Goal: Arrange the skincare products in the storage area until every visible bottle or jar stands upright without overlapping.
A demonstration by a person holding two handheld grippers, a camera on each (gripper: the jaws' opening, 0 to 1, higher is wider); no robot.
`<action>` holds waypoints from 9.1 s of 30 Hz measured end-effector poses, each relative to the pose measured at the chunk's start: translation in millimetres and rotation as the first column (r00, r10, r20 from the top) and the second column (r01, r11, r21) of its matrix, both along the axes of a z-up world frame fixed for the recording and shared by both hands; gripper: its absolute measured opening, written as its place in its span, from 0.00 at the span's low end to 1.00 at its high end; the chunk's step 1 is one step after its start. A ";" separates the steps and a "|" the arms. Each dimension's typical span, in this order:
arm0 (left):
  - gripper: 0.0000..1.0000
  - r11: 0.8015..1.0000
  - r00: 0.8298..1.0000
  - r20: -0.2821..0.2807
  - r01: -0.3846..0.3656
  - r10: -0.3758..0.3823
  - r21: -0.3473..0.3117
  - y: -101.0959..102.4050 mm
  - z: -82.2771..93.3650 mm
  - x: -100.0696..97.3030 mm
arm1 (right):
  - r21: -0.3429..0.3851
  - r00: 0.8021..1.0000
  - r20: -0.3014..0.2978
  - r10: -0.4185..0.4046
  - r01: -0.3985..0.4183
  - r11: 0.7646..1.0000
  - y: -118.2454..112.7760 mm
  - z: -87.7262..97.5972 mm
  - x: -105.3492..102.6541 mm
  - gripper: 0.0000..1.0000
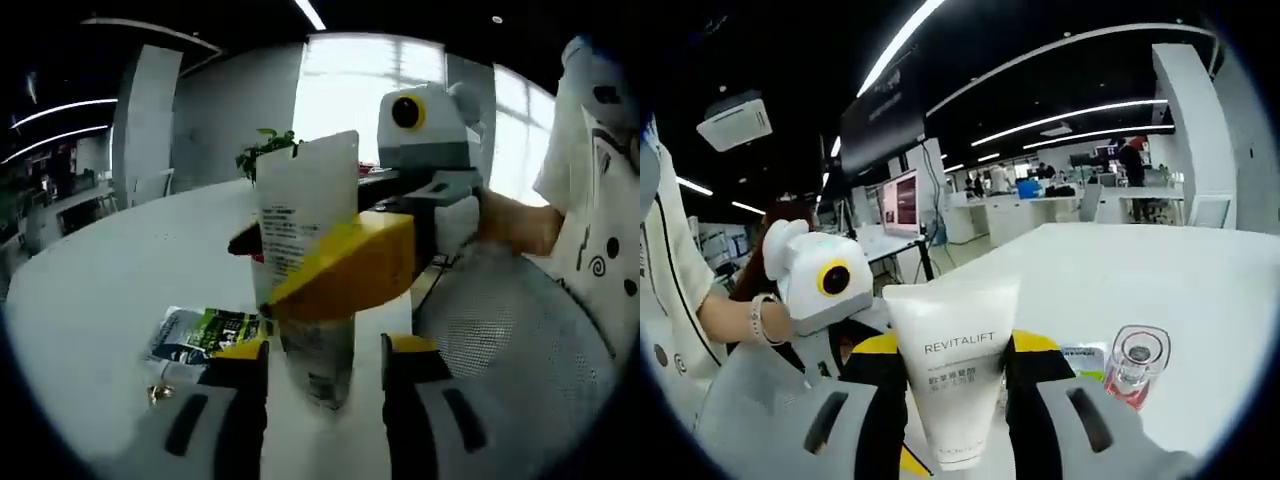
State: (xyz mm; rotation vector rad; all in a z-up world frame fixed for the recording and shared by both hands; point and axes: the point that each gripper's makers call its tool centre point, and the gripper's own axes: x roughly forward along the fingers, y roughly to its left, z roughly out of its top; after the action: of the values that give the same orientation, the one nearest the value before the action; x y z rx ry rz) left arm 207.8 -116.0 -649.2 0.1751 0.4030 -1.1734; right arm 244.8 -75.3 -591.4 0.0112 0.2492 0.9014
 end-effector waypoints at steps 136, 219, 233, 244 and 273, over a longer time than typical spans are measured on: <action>0.17 0.980 0.985 -0.003 0.170 -0.171 0.101 -2.6 -46.9 -5.9 | -0.699 0.477 -0.510 0.716 -0.715 -0.021 -17.2 -33.3 -43.0 0.14; 0.19 0.973 0.991 0.110 0.047 -0.073 0.225 -2.3 -60.7 68.0 | -0.721 0.693 -0.536 0.482 -0.673 0.166 -26.3 -40.4 25.2 0.07; 0.18 0.980 0.994 0.093 0.038 -0.057 0.196 -14.6 -60.0 82.2 | -0.707 0.707 -0.559 0.433 -0.680 0.196 -42.0 -46.0 42.0 0.08; 0.19 0.979 0.993 0.105 0.039 -0.061 0.199 -14.5 -59.4 83.8 | -0.733 0.682 -0.550 0.481 -0.670 0.112 -40.9 -54.2 40.4 0.12; 0.42 0.979 0.993 0.117 -0.011 -0.013 0.204 12.0 -24.6 70.4 | -0.765 0.799 -0.413 0.438 -0.565 0.309 -46.8 -45.5 51.3 0.77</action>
State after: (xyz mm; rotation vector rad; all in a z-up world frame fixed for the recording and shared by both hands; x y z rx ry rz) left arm 278.2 -103.9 -673.8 0.4216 0.4188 -1.1159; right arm 296.1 -122.0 -636.9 -1.0532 0.8702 1.3267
